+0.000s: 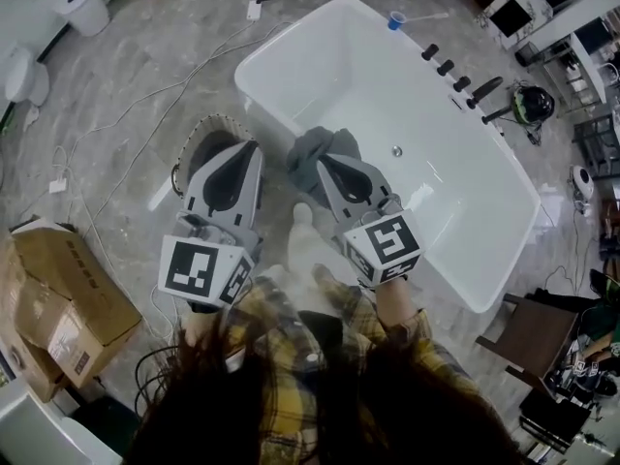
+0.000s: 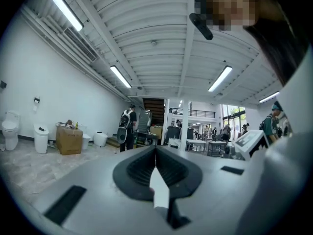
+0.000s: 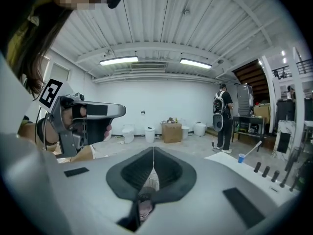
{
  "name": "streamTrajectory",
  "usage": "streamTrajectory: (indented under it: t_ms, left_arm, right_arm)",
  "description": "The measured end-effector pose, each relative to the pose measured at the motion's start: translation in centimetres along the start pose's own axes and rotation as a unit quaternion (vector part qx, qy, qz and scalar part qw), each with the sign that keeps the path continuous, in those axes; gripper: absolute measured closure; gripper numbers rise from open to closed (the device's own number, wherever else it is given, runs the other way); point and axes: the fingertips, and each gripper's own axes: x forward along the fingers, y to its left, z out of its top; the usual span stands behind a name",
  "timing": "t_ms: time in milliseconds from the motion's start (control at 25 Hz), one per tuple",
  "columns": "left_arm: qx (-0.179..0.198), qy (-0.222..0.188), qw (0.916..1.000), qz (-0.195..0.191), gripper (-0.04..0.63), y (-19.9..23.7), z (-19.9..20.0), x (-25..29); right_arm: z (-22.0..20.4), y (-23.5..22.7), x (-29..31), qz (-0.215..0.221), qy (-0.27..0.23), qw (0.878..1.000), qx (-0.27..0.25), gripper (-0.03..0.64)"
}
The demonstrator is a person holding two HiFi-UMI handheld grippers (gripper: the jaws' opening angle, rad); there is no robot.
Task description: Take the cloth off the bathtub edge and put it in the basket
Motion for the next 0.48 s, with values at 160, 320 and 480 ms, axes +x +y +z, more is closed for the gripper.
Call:
streamTrajectory:
  t_ms: [160, 320, 480]
  left_arm:
    - [0.012, -0.004, 0.9999, -0.001, 0.577, 0.5, 1.3, 4.8]
    - [0.018, 0.0, 0.9998, -0.006, 0.577, -0.1, 1.9, 8.8]
    - [0.019, 0.004, 0.9997, -0.013, 0.577, -1.0, 1.4, 12.0]
  right_arm:
    - [1.9, -4.1, 2.2, 0.003, -0.012, 1.0, -0.003, 0.6]
    - [3.0, -7.9, 3.2, 0.006, -0.018, 1.0, -0.003, 0.6]
    - [2.8, -10.6, 3.9, 0.011, -0.016, 1.0, -0.004, 0.6]
